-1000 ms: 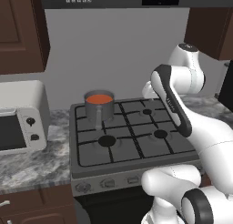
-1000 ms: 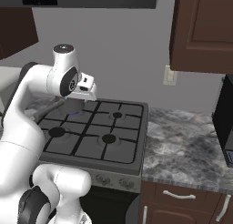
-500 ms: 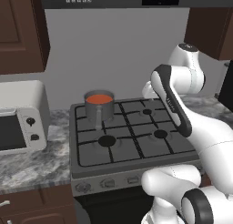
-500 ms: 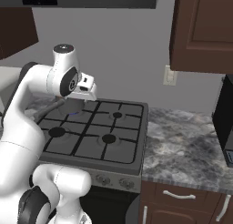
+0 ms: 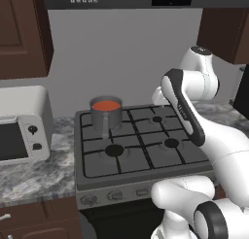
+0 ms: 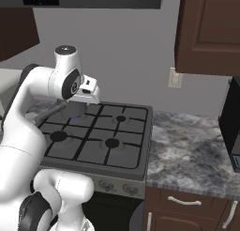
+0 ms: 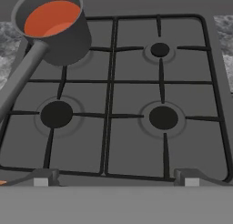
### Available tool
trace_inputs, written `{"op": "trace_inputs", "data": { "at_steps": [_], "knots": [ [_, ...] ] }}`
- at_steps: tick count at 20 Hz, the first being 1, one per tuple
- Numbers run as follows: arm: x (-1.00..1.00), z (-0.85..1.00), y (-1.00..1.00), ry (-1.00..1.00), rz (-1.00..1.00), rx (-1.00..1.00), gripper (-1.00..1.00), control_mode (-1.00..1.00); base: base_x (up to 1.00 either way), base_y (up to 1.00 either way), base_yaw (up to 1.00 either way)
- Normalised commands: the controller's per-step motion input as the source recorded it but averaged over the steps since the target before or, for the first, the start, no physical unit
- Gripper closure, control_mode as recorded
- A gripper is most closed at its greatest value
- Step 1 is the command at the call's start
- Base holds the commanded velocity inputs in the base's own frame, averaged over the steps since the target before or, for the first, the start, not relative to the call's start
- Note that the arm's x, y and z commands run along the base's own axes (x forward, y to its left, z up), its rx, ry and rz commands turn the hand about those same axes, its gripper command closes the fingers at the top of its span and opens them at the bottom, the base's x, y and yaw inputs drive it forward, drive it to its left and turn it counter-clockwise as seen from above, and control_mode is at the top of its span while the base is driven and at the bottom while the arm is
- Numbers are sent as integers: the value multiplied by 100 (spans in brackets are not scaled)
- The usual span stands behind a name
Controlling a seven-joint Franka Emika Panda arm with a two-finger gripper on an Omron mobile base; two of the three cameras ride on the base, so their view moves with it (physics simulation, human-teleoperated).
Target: Wait until the marinara sauce is simmered to a deep red color and then turn off the stove.
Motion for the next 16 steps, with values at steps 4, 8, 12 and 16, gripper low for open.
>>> {"op": "trace_inputs", "data": {
  "at_steps": [4, 8, 12, 16],
  "knots": [
    [0, 0, 0, 0, 0, 0, -100, -100, 0, 0, 0],
    [0, 0, 0, 0, 0, 0, -100, -100, 0, 0, 0],
    [0, 0, 0, 0, 0, 0, -100, -100, 0, 0, 0],
    [0, 0, 0, 0, 0, 0, -100, -100, 0, 0, 0]
  ]
}}
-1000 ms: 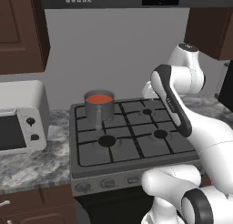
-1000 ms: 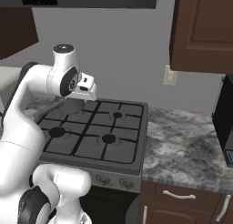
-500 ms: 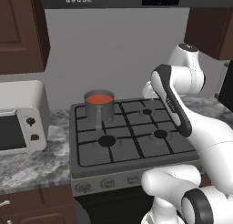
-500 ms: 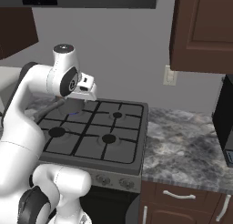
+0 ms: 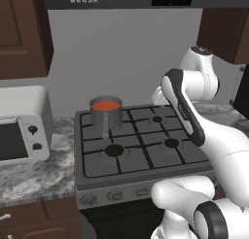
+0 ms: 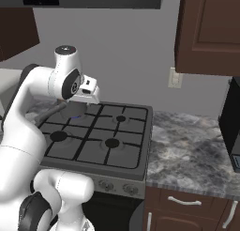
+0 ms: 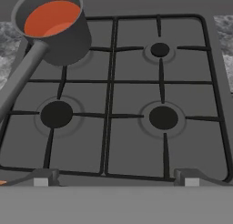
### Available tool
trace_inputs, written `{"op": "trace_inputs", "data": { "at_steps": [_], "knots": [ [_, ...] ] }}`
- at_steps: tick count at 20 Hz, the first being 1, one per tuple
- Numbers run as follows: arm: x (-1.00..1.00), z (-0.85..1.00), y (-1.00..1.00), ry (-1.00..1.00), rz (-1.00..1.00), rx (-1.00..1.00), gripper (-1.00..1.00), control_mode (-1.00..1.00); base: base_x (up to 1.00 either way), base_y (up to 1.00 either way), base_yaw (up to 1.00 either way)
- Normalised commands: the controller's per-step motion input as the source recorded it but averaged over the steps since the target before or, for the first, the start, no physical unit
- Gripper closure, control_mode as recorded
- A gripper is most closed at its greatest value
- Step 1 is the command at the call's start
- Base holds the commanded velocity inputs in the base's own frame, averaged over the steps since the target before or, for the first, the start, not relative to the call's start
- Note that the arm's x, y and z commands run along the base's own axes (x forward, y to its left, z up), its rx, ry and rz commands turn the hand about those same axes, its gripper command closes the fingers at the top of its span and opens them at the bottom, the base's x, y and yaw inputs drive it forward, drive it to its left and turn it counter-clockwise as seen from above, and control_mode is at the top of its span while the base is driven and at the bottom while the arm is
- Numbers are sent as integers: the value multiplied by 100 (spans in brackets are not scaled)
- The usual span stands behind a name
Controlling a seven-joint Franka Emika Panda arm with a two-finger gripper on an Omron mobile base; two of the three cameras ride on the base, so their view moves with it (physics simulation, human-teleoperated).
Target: Wait until the marinara sauce is simmered to a deep red color and then turn off the stove.
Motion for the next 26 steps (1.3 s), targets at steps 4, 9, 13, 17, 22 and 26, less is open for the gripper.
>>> {"op": "trace_inputs", "data": {
  "at_steps": [4, 9, 13, 17, 22, 26],
  "knots": [
    [0, 0, 0, 0, 0, 0, -100, -100, 0, 0, 0],
    [0, 0, 0, 0, 0, 0, -100, -100, 0, 0, 0],
    [0, 0, 0, 0, 0, 0, -100, -100, 0, 0, 0],
    [0, 0, 0, 0, 0, 0, -100, -100, 0, 0, 0],
    [0, 0, 0, 0, 0, 0, -100, -100, 0, 0, 0],
    [0, 0, 0, 0, 0, 0, -100, -100, 0, 0, 0]
  ]
}}
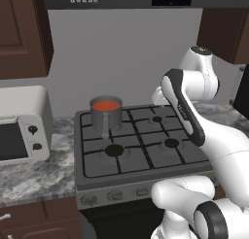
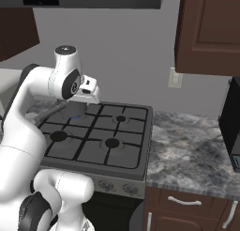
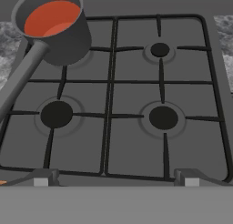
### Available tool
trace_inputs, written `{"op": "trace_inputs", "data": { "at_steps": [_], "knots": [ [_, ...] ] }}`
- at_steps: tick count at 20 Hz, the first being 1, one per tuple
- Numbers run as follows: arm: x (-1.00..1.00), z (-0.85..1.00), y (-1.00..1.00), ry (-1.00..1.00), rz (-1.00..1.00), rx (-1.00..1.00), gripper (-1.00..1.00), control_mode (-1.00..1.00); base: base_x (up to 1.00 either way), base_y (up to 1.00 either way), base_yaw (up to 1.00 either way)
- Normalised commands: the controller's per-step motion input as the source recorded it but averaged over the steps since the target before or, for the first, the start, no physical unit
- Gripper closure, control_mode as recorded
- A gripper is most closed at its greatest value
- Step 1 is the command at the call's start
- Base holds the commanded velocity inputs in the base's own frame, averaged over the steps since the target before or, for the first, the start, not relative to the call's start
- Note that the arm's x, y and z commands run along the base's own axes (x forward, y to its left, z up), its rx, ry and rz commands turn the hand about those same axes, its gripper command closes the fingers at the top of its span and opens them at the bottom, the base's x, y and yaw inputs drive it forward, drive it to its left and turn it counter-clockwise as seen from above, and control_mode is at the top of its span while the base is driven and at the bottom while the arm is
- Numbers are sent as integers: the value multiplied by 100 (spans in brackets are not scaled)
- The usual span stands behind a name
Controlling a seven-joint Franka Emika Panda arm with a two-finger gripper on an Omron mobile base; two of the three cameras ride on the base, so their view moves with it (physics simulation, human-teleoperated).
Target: Wait until the marinara sauce is simmered to a deep red color and then turn off the stove.
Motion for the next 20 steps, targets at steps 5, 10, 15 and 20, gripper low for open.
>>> {"op": "trace_inputs", "data": {
  "at_steps": [5, 10, 15, 20],
  "knots": [
    [0, 0, 0, 0, 0, 0, -100, -100, 0, 0, 0],
    [0, 0, 0, 0, 0, 0, -100, -100, 0, 0, 0],
    [0, 0, 0, 0, 0, 0, -100, -100, 0, 0, 0],
    [0, 0, 0, 0, 0, 0, -100, -100, 0, 0, 0]
  ]
}}
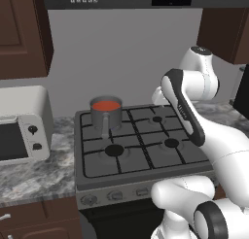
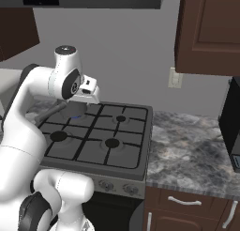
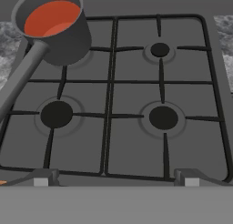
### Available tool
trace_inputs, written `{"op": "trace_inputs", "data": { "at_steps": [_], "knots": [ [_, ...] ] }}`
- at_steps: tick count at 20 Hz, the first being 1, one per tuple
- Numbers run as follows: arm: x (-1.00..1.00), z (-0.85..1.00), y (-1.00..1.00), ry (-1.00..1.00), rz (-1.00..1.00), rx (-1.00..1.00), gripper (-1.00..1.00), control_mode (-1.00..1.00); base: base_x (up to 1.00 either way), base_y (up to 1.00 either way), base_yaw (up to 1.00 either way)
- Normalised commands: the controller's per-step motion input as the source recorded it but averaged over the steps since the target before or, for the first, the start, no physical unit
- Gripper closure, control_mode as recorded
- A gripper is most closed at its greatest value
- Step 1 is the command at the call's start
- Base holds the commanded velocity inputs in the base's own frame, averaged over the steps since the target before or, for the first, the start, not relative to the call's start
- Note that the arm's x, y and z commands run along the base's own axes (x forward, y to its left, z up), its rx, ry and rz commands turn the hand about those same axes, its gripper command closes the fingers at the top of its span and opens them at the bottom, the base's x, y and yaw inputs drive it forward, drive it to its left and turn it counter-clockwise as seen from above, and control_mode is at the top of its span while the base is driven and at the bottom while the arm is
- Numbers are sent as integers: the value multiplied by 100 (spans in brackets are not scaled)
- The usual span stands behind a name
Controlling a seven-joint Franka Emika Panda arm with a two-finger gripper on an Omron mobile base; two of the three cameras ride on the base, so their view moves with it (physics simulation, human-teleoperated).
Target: Wait until the marinara sauce is simmered to a deep red color and then turn off the stove.
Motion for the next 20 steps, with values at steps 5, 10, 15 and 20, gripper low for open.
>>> {"op": "trace_inputs", "data": {
  "at_steps": [5, 10, 15, 20],
  "knots": [
    [0, 0, 0, 0, 0, 0, -100, -100, 0, 0, 0],
    [0, 0, 0, 0, 0, 0, -100, -100, 0, 0, 0],
    [0, 0, 0, 0, 0, 0, -100, -100, 0, 0, 0],
    [-2, 0, 0, 0, 0, 0, -100, -100, 0, 0, 0]
  ]
}}
